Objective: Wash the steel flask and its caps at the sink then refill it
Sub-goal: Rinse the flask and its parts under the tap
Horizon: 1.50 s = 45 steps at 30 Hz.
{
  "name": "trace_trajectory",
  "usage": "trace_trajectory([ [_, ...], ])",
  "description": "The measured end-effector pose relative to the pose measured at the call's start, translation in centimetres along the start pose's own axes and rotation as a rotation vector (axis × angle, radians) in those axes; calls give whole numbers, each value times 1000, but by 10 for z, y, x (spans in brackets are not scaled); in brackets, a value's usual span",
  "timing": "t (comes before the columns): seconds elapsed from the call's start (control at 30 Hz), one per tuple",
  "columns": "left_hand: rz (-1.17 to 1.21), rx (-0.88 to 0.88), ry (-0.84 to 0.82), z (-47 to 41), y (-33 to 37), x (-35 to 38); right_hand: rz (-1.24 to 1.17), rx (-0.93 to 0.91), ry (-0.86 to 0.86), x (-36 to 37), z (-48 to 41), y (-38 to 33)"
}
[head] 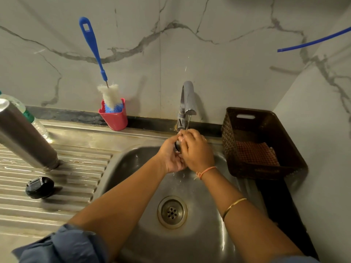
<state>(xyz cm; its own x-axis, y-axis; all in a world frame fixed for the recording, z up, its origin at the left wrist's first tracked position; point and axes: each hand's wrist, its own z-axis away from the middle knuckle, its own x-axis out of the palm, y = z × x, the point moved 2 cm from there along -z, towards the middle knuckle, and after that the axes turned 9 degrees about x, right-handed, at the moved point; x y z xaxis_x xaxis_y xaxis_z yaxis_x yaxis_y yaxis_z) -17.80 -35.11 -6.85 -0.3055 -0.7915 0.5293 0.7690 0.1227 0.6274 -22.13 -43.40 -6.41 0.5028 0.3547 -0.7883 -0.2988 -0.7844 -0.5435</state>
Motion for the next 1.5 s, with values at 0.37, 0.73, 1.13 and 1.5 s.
trace_trajectory([
  [0.37, -538, 445, 237, -9, 2, -13, -417, 406, -188, -15, -44, 19],
  [0.73, -815, 702, 243, -19, 5, -14, -236, 332, -461, 14, -94, -7],
  [1.13, -773, 703, 206, -21, 8, -19, -481, 433, -201, 21, -98, 11],
  [1.5, -86, 169, 169, 16, -26, -41, -833, 673, -632, 22, 25, 14],
])
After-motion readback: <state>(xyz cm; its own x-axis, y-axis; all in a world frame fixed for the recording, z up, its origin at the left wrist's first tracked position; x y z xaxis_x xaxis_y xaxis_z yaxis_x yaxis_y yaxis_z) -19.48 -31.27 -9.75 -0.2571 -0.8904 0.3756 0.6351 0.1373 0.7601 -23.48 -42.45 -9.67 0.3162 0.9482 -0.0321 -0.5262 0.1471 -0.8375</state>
